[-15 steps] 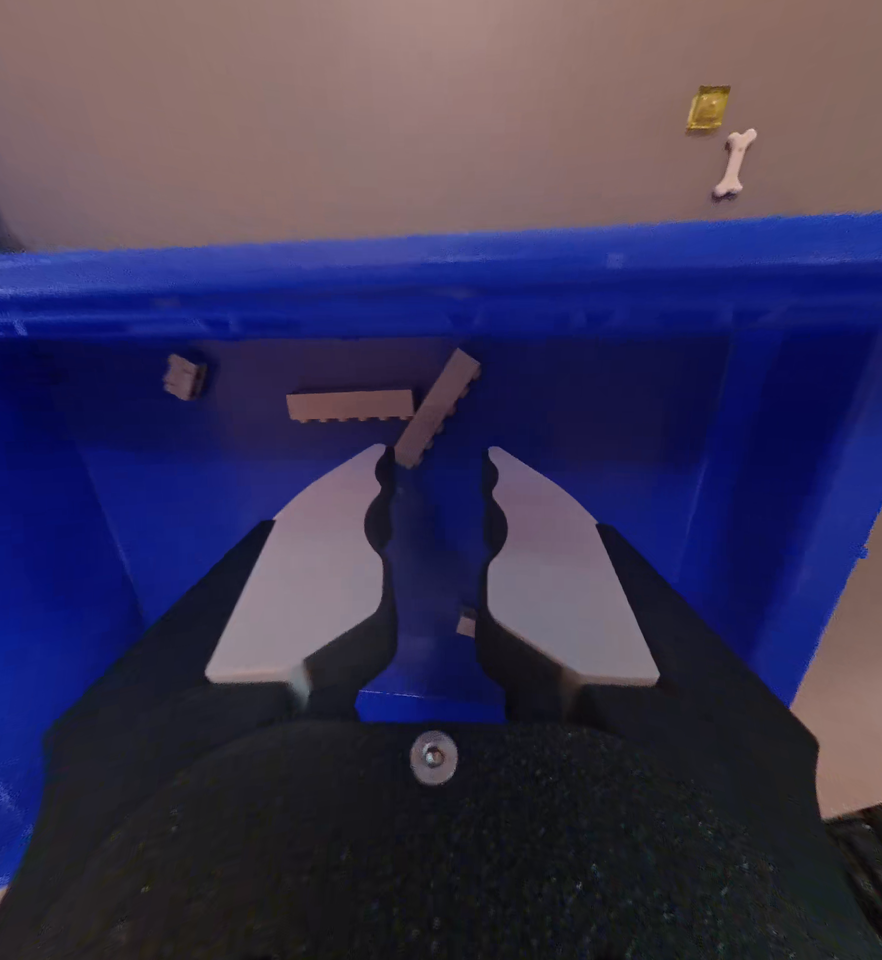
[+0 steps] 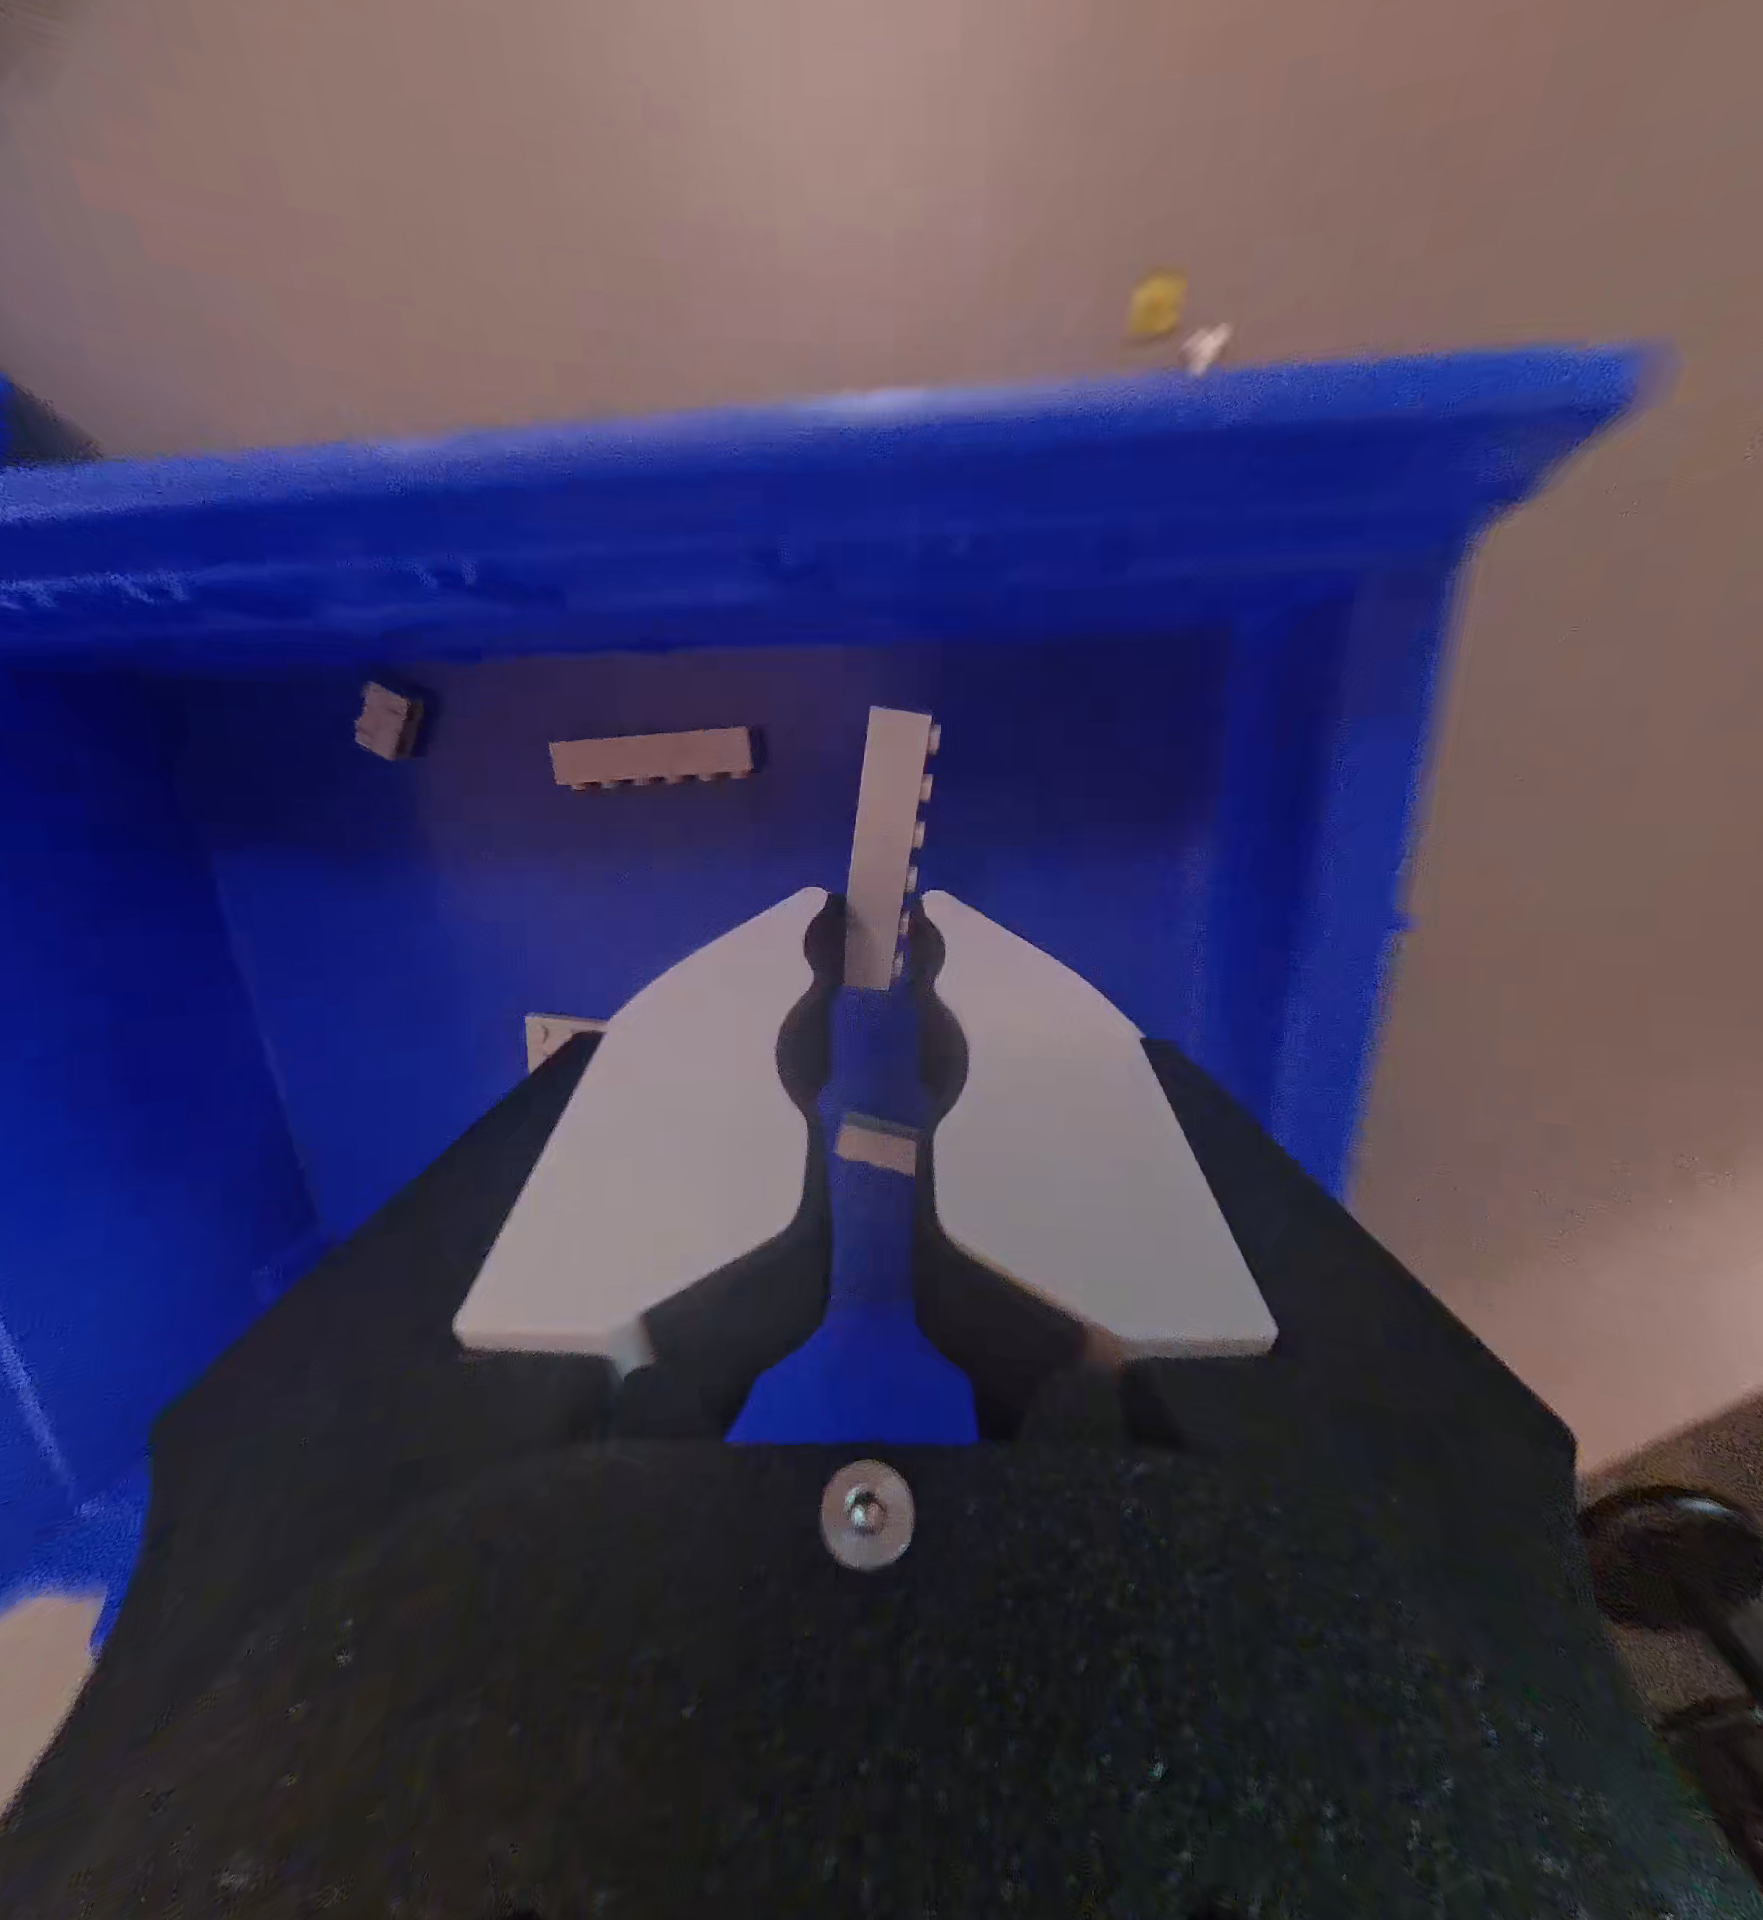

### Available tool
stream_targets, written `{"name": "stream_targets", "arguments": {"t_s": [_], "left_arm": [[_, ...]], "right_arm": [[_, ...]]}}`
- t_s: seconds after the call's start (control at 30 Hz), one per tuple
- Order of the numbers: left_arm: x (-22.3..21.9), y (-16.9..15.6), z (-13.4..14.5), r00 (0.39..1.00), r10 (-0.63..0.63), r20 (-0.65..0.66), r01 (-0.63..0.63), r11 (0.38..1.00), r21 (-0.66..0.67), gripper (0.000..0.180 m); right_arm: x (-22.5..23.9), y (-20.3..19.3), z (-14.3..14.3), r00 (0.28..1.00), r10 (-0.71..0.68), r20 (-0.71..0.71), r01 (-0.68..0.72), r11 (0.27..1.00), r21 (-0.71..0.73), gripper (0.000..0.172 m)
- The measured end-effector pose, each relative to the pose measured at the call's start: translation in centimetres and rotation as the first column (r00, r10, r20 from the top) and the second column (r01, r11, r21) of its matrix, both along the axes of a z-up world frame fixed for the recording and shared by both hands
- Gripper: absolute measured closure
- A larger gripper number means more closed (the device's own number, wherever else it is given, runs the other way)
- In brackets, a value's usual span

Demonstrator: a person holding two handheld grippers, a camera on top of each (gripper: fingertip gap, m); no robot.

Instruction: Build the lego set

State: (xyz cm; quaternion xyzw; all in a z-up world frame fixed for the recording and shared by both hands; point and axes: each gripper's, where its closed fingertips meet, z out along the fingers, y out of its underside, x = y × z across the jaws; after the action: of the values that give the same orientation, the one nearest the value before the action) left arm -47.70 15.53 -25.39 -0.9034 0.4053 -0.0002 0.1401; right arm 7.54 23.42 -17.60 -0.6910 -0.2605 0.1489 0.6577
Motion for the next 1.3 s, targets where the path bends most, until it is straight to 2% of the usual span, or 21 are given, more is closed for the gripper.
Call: {"name": "stream_targets", "arguments": {"t_s": [0.1,0.2,0.27,0.37,0.43,0.5,0.57,0.7,0.8,0.87,0.9,1.0,1.07,1.1,1.17,1.3], "left_arm": [[4.0,-1.8,4.1,0.993,-0.032,0.112,0.029,0.999,0.021,0.169],[10.7,-3.8,6.1,0.963,-0.157,0.217,0.157,0.987,0.021,0.169],[15.5,-5.0,6.2,0.926,-0.258,0.275,0.267,0.964,0.007,0.169],[22.4,-6.4,5.5,0.848,-0.398,0.350,0.428,0.904,-0.009,0.169],[26.3,-7.1,5.0,0.788,-0.473,0.394,0.523,0.852,-0.023,0.169],[29.7,-7.6,4.5,0.729,-0.537,0.425,0.605,0.796,-0.030,0.169],[32.5,-8.0,4.2,0.677,-0.582,0.450,0.663,0.748,-0.031,0.169],[36.3,-8.8,4.2,0.594,-0.653,0.470,0.743,0.669,-0.008,0.169],[37.5,-9.1,4.2,0.564,-0.674,0.476,0.765,0.644,0.005,0.169],[37.8,-9.1,4.3,0.555,-0.676,0.485,0.758,0.651,0.040,0.167],[37.6,-8.8,4.3,0.564,-0.679,0.470,0.746,0.663,0.064,0.161],[36.4,-7.8,4.9,0.595,-0.662,0.456,0.677,0.718,0.160,0.159],[35.3,-7.0,5.3,0.624,-0.629,0.464,0.602,0.765,0.228,0.160],[34.7,-6.6,5.4,0.636,-0.611,0.471,0.563,0.785,0.258,0.161],[33.8,-6.2,5.5,0.652,-0.573,0.496,0.491,0.818,0.299,0.163],[32.9,-6.0,5.0,0.667,-0.519,0.535,0.386,0.855,0.347,0.165]], "right_arm": [[-2.5,-1.5,0.5,0.992,0.110,0.061,-0.114,0.992,0.056,0.162],[-6.8,-4.3,1.2,0.944,0.300,0.138,-0.316,0.943,0.109,0.162],[-10.0,-7.0,1.4,0.871,0.441,0.219,-0.475,0.869,0.138,0.162],[-14.1,-11.3,0.7,0.706,0.574,0.415,-0.671,0.730,0.131,0.157],[-16.0,-13.3,-0.1,0.605,0.601,0.523,-0.747,0.655,0.111,0.151],[-17.2,-14.8,-0.6,0.536,0.606,0.587,-0.792,0.602,0.101,0.147],[-17.9,-15.9,-0.9,0.486,0.588,0.646,-0.820,0.563,0.104,0.144],[-18.0,-16.8,-2.1,0.416,0.522,0.744,-0.843,0.528,0.101,0.144],[-17.3,-17.1,-2.3,0.436,0.493,0.753,-0.835,0.533,0.135,0.156],[-16.5,-17.4,-2.4,0.463,0.527,0.712,-0.817,0.565,0.114,0.164],[-15.8,-17.4,-2.4,0.491,0.562,0.665,-0.799,0.594,0.089,0.164],[-12.4,-15.3,-2.8,0.654,0.594,0.468,-0.665,0.746,-0.017,0.163],[-9.1,-12.7,-4.0,0.762,0.547,0.346,-0.540,0.832,-0.126,0.163],[-7.5,-11.6,-4.9,0.798,0.524,0.298,-0.485,0.852,-0.198,0.163],[-5.1,-9.8,-6.4,0.849,0.485,0.207,-0.413,0.856,-0.310,0.163],[-3.3,-8.8,-9.1,0.826,0.542,0.155,-0.423,0.778,-0.464,0.163]]}}
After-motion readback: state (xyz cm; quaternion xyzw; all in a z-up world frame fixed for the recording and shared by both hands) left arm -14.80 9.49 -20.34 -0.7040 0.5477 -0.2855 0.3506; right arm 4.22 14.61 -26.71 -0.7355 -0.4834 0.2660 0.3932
